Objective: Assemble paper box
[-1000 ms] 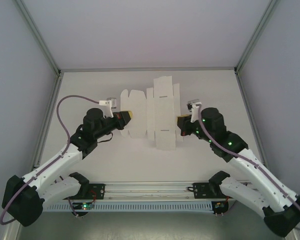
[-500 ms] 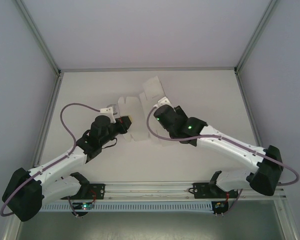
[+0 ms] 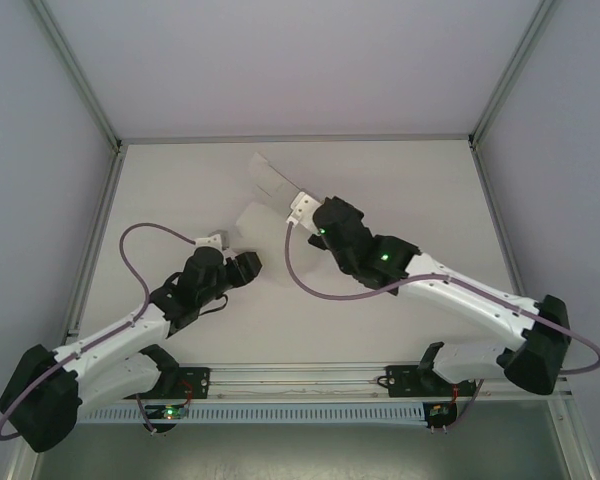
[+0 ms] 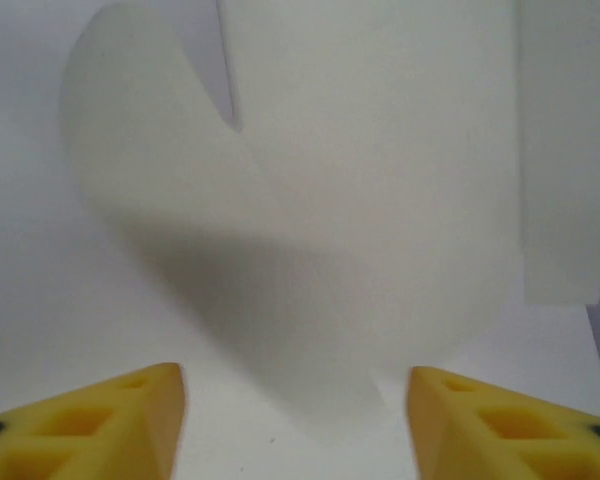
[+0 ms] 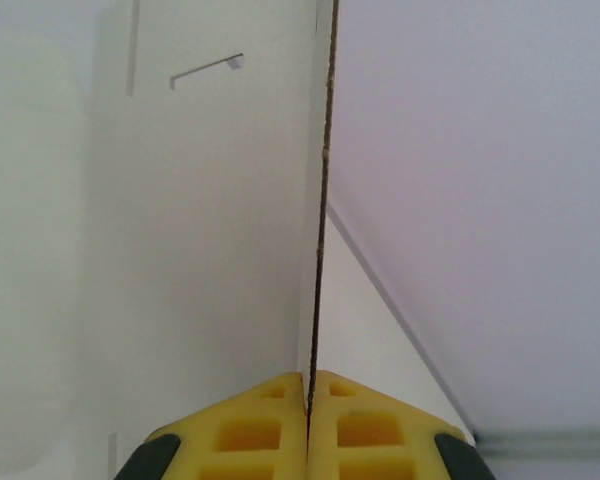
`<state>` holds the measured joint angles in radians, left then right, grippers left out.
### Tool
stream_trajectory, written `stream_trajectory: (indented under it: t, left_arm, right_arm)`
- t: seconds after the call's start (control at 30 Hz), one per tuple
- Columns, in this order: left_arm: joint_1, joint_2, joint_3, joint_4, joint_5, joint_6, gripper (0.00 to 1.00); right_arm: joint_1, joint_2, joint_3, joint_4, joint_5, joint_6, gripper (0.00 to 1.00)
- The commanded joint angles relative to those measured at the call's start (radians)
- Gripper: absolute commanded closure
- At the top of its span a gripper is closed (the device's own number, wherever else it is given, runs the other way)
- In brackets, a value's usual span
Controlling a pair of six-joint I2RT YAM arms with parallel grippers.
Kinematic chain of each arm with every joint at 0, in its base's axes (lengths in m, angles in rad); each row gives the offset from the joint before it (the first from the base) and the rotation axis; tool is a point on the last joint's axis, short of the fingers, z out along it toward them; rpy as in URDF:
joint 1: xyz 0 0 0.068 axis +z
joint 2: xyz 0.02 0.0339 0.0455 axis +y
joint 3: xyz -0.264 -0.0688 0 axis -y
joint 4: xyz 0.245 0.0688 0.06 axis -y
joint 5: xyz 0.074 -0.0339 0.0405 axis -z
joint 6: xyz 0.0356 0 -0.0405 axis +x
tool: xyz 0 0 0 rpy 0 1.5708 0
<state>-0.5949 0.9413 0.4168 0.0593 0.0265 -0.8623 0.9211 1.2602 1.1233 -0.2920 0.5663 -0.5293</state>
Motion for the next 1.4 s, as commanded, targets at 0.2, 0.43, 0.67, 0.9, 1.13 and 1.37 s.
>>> stream_trajectory:
  t: [0.2, 0.43, 0.67, 0.9, 1.13, 1.37]
  left_arm:
    - [-0.008, -0.286, 0.004, -0.334, -0.094, 0.063, 0.0]
    - [-0.008, -0.433, 0.08, -0.481, -0.122, 0.091, 0.0]
    - [-0.008, -0.444, 0.152, -0.575, -0.232, 0.096, 0.0]
    - [-0.007, -0.415, 0.176, -0.575, -0.224, 0.128, 0.0]
    - [-0.008, -0.341, 0.17, -0.549, -0.257, 0.147, 0.0]
    - [-0.005, -0.261, 0.174, -0.489, -0.251, 0.164, 0.0]
  right_arm:
    - [-0.047, -0.019, 0.014, -0.18, -0.272, -0.198, 1.0]
    - [-0.084, -0.038, 0.13, -0.391, -0.467, -0.28, 1.0]
    - [-0.149, -0.058, 0.165, -0.648, -0.748, -0.369, 1.0]
    - [-0.193, 0.03, 0.087, -0.504, -0.685, -0.355, 1.0]
    - [-0.172, 0.071, -0.15, 0.026, -0.343, -0.419, 1.0]
    - [-0.109, 0.073, -0.4, 0.492, -0.164, -0.576, 1.0]
